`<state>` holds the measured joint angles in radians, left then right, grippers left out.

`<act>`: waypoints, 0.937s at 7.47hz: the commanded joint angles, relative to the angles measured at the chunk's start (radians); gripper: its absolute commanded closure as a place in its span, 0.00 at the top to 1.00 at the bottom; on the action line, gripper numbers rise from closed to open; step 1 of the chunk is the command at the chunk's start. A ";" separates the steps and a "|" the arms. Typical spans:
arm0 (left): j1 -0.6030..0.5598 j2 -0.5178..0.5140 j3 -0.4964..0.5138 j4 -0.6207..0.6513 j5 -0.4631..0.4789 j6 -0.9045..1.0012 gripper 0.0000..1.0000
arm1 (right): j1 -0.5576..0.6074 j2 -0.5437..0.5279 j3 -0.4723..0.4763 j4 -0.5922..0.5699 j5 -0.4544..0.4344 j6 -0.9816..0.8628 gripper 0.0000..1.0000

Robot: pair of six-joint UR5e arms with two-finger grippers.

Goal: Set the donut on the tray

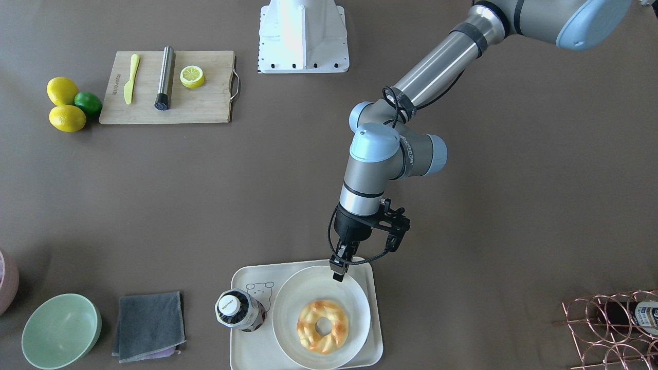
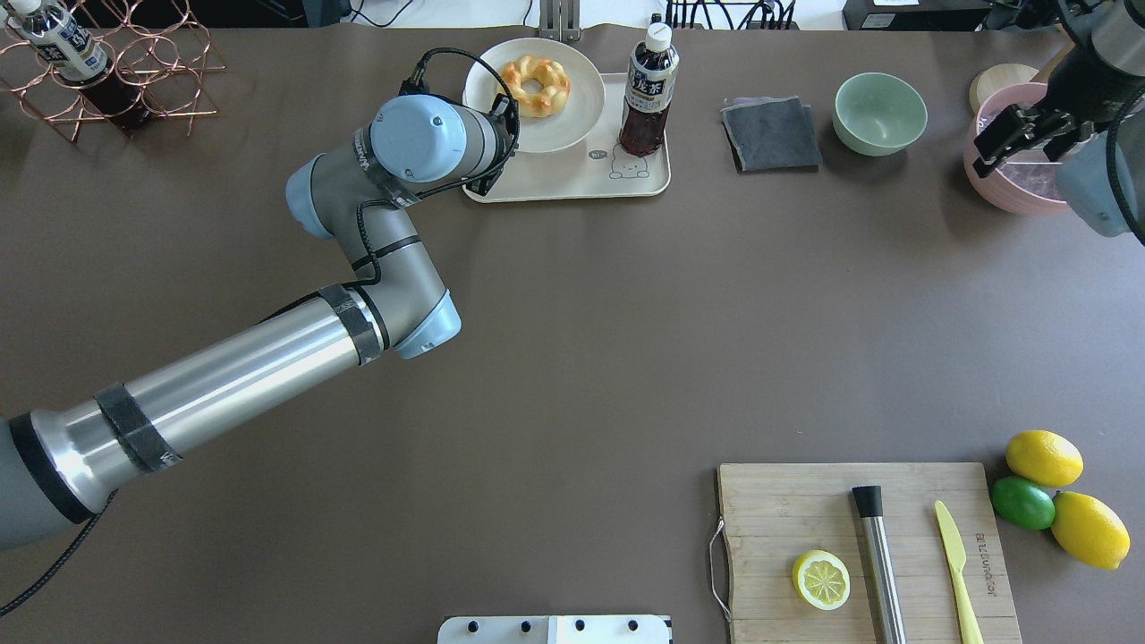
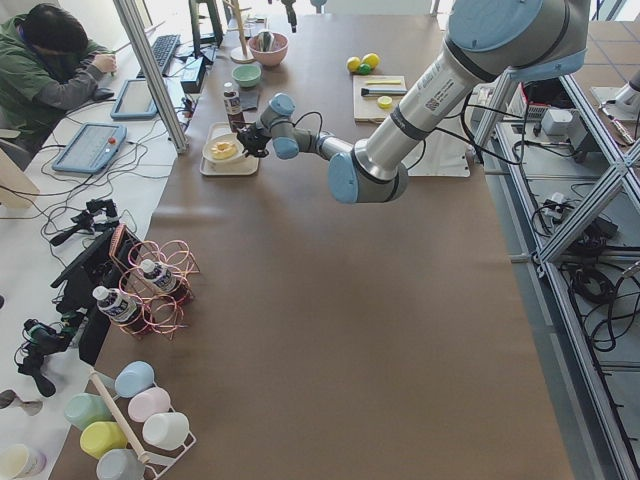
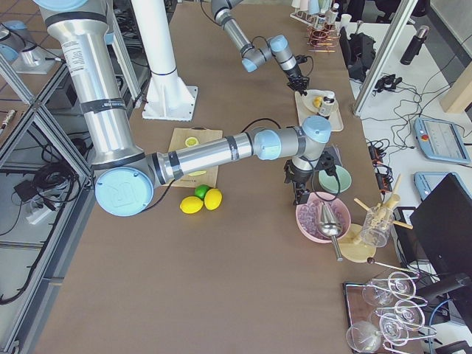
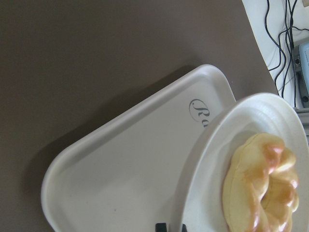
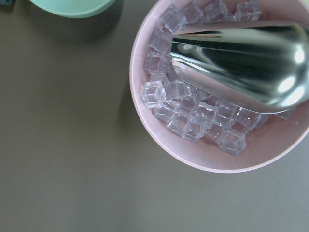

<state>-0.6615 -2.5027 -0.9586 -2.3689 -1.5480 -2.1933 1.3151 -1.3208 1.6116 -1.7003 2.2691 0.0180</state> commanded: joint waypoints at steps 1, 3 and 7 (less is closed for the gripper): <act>0.002 0.124 -0.148 0.002 -0.012 0.195 0.99 | 0.027 -0.043 -0.001 0.001 0.000 -0.030 1.00; -0.044 0.284 -0.306 0.005 -0.181 0.321 0.99 | 0.056 -0.069 -0.001 0.001 0.001 -0.055 1.00; -0.287 0.670 -0.674 0.234 -0.547 0.921 0.99 | 0.125 -0.129 -0.025 -0.001 -0.005 -0.105 1.00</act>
<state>-0.8562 -2.0061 -1.4745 -2.2641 -1.9945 -1.6024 1.4089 -1.4265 1.5940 -1.7010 2.2680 -0.0813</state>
